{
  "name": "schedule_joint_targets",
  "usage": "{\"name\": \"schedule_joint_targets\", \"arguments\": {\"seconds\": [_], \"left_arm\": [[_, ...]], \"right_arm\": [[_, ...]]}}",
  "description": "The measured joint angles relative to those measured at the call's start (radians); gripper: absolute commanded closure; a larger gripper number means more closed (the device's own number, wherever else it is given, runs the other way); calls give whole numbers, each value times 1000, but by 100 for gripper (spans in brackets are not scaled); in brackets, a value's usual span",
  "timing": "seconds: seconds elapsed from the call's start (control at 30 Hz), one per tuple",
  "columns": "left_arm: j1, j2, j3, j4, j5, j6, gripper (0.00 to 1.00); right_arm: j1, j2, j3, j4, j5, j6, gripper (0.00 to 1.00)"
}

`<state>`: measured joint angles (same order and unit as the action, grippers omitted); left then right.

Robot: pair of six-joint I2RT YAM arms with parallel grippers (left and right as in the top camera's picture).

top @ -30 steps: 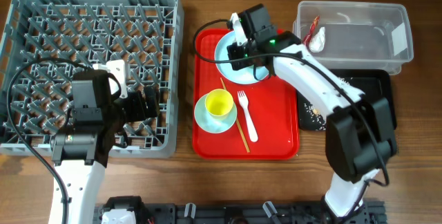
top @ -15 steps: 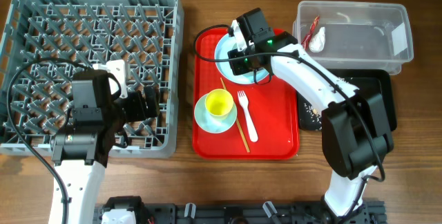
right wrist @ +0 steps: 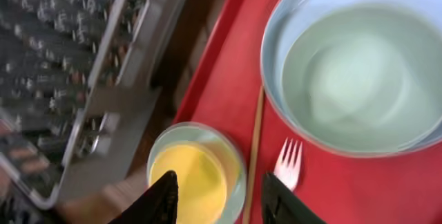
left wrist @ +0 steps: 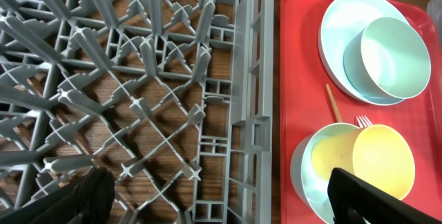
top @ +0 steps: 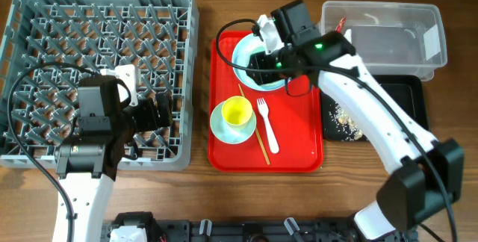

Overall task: Sort waste into correct bins and load items into the dishwasher rack
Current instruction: 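Grasp the yellow cup with the right gripper and lift it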

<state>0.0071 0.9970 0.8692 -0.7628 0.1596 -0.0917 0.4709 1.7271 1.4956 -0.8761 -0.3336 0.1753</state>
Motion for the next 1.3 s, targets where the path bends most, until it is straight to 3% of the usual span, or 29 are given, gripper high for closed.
{"name": "schedule_joint_targets", "arguments": {"seconds": [0.2, 0.47, 0.63, 0.8, 1.03, 1.13, 1.3], "left_arm": [[0, 0, 0, -2, 0, 0, 0], [0, 0, 0, -5, 0, 0, 0], [0, 0, 0, -5, 0, 0, 0], [0, 0, 0, -5, 0, 0, 0], [0, 0, 0, -5, 0, 0, 0], [0, 0, 0, -5, 0, 0, 0], [0, 0, 0, -5, 0, 0, 0]], "right_arm": [[39, 8, -62, -48, -23, 31, 61], [103, 43, -177, 36, -5, 132, 63], [105, 50, -233, 87, 39, 209, 71], [105, 53, -269, 119, 65, 258, 84], [105, 53, -275, 124, 81, 288, 88], [105, 53, -295, 130, 85, 303, 96], [105, 53, -309, 135, 92, 312, 96]]}}
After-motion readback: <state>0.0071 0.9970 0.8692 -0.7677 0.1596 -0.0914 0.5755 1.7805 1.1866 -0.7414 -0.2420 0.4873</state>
